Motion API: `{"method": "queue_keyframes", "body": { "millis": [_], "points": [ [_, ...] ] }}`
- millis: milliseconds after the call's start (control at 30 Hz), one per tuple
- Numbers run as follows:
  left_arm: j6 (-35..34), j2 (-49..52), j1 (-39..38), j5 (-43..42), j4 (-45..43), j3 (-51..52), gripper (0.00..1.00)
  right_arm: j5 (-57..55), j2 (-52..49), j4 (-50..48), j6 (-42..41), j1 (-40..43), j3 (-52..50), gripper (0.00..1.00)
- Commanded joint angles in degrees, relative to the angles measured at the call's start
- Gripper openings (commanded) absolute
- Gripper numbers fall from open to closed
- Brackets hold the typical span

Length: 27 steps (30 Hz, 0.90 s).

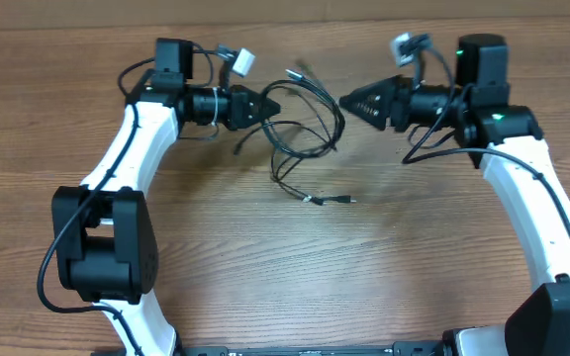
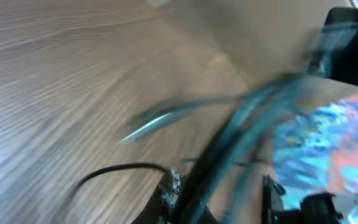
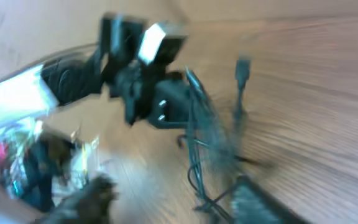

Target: Untangle cables

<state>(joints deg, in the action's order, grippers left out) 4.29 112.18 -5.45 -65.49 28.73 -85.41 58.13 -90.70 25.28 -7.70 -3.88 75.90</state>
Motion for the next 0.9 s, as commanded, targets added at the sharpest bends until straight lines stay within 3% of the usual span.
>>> {"method": "queue_keyframes", "body": {
  "millis": [0, 133, 267, 400, 600, 867],
  "points": [
    [-3.3, -0.2, -0.2, 2.0, -0.1, -0.2, 0.04, -5.3, 1.8, -1.5, -16.9, 3.0, 0.7, 0.82],
    [-7.1, -0.2, -0.2, 2.7, -0.9, -0.3, 0.04, -5.2, 1.8, -0.9, -19.7, 4.0, 0.7, 0.88],
    [-13.6, -0.5, 0.0, 1.0, -2.2, -2.1, 0.04, -9.6, 1.8, 3.8, -19.5, 1.9, 0.7, 0.86],
    [-14.7, -0.7, 0.0, -9.8, -2.0, -7.7, 0.04, -20.7, 1.8, 8.1, -18.4, -2.1, 0.7, 0.81],
    [-18.3, -0.8, 0.0, -18.4, -2.1, -13.7, 0.04, -23.5, 1.8, 9.2, -14.5, -6.3, 0.7, 0.76],
    [-17.4, -0.8, -0.2, -16.1, -5.2, -14.0, 0.04, -21.2, 1.8, 8.6, -17.2, -11.8, 0.7, 0.7]
  ]
}}
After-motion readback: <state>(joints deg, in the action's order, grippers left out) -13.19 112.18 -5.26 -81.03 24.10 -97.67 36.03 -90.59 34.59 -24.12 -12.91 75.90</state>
